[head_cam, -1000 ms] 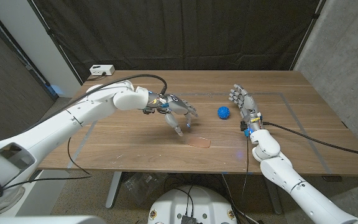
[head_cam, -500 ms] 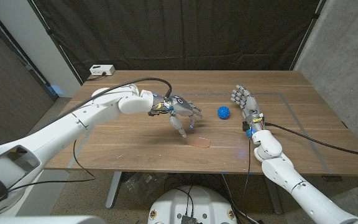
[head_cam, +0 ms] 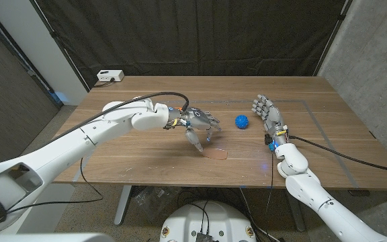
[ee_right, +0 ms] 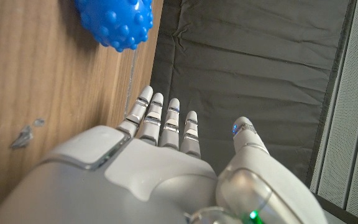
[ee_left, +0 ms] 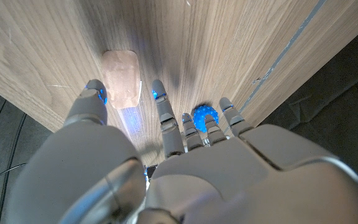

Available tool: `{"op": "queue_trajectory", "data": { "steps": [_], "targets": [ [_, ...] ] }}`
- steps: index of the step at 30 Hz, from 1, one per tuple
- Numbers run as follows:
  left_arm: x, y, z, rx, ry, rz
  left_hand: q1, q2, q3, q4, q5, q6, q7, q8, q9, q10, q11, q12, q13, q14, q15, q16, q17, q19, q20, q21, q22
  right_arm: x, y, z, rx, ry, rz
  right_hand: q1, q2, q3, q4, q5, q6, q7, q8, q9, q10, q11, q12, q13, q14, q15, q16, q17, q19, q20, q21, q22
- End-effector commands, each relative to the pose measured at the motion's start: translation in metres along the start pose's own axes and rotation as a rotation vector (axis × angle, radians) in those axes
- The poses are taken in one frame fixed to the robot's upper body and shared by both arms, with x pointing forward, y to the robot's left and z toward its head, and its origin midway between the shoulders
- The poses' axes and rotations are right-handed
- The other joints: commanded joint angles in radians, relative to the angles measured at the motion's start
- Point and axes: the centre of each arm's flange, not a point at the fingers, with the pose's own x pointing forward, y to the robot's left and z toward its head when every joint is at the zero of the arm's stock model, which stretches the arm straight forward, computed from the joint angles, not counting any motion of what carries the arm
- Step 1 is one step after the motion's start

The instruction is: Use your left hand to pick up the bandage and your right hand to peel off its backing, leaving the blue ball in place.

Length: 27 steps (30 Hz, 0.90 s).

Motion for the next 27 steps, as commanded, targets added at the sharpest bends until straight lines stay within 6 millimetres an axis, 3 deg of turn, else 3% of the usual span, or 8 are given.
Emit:
{"op": "queue_trajectory", "data": {
  "steps": [1, 14, 27],
  "targets": [
    [0.003, -0.006, 0.018, 0.052, 0.002, 0.017, 0.017, 0.002, -0.004, -0.004, 0.005, 0.011, 0.001, 0.007, 0.005, 0.009, -0.01, -0.001, 0.004, -0.001, -0.001, 0.0, 0.001, 0.004, -0.004, 0.0, 0.001, -0.006, -0.004, -0.002, 0.015, -0.006, -0.005, -0.005, 0.001, 0.006, 0.004, 0.006, 0.011, 0.0, 0.003, 0.003, 0.008, -0.001, 0.0, 0.004, 0.011, 0.003, 0.0, 0.001, 0.007, 0.007, -0.004, 0.002],
    [0.004, -0.017, 0.03, 0.136, 0.022, 0.022, 0.033, 0.006, -0.014, 0.0, 0.008, 0.033, -0.001, 0.023, 0.013, 0.016, -0.019, -0.004, 0.004, 0.003, -0.005, 0.002, 0.003, 0.006, -0.006, -0.002, 0.002, -0.009, -0.004, -0.004, 0.02, -0.01, -0.007, -0.008, 0.001, 0.007, 0.005, 0.006, 0.01, 0.0, 0.002, 0.003, 0.01, 0.0, -0.001, 0.004, 0.013, 0.003, 0.0, 0.001, 0.009, 0.008, -0.007, 0.002],
    [0.005, -0.025, 0.036, 0.168, 0.016, 0.058, 0.051, 0.012, -0.021, 0.003, 0.011, 0.063, -0.008, 0.042, 0.02, 0.039, -0.036, -0.001, 0.005, 0.019, -0.017, 0.007, 0.004, 0.029, -0.025, 0.006, 0.004, -0.011, -0.005, -0.002, 0.013, -0.012, -0.011, -0.009, 0.0, 0.008, 0.004, 0.007, 0.011, 0.0, 0.001, 0.003, 0.01, -0.001, -0.001, 0.004, 0.014, 0.001, -0.001, 0.0, 0.01, 0.009, -0.01, 0.002]
  ]
}}
